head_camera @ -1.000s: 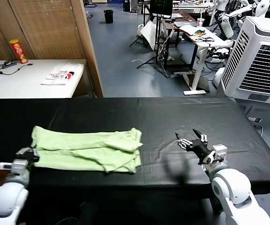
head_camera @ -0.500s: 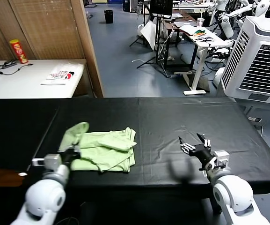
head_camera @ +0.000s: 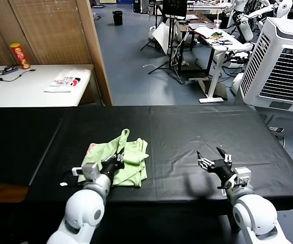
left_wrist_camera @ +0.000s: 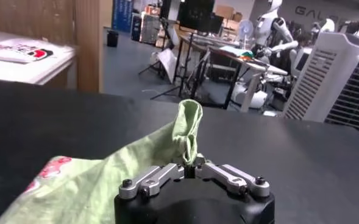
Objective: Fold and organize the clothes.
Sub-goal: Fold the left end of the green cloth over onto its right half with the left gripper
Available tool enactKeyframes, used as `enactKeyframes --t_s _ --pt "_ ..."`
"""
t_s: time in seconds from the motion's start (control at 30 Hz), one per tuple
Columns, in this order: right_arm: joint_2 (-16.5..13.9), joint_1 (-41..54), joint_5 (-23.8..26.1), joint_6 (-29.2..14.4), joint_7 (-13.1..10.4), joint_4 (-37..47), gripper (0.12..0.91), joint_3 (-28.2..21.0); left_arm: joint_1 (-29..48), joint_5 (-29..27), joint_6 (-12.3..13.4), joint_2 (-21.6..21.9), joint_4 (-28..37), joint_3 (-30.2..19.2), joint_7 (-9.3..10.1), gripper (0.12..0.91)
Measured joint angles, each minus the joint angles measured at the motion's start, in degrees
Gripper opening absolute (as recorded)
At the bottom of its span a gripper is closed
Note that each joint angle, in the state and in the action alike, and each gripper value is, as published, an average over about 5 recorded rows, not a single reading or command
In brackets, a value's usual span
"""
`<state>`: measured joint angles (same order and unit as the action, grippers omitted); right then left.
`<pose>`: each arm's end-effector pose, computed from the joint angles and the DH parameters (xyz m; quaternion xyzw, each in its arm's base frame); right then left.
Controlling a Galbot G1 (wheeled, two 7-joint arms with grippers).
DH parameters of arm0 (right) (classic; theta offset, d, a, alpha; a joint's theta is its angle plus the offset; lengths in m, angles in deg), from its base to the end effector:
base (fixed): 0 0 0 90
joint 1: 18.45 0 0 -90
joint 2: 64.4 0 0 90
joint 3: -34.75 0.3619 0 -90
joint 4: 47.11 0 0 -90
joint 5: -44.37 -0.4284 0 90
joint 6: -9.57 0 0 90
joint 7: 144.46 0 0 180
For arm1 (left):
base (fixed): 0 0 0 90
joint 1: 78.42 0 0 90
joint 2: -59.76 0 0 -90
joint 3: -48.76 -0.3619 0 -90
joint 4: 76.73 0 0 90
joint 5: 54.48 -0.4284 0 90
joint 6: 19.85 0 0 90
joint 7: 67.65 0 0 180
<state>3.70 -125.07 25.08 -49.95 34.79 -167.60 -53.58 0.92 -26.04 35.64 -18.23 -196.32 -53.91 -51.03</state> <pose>0.3164 -0.0639 -0.2302 0.0692 -0.9848 0.0362 0.1549 0.3268 -0.0486 -0.2285 -0.0781 -0.9732 0.0958 0.1938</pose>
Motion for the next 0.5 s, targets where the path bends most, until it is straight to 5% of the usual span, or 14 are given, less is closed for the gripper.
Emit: enactKeyframes --t_s 0.27,0.5 --pt "-0.1 0.5 0.2 -0.3 0.7 0.4 0.798 -1.4 -0.1 -2.9 1.1 -2.1 2.0 -0.5 -0.99 0.202" --pt "-0.9 2.2 -0.8 -1.6 4.1 1.6 0.798 -4.4 0.0 -0.2 2.4 -5.2 1.9 -0.6 -1.46 0.517"
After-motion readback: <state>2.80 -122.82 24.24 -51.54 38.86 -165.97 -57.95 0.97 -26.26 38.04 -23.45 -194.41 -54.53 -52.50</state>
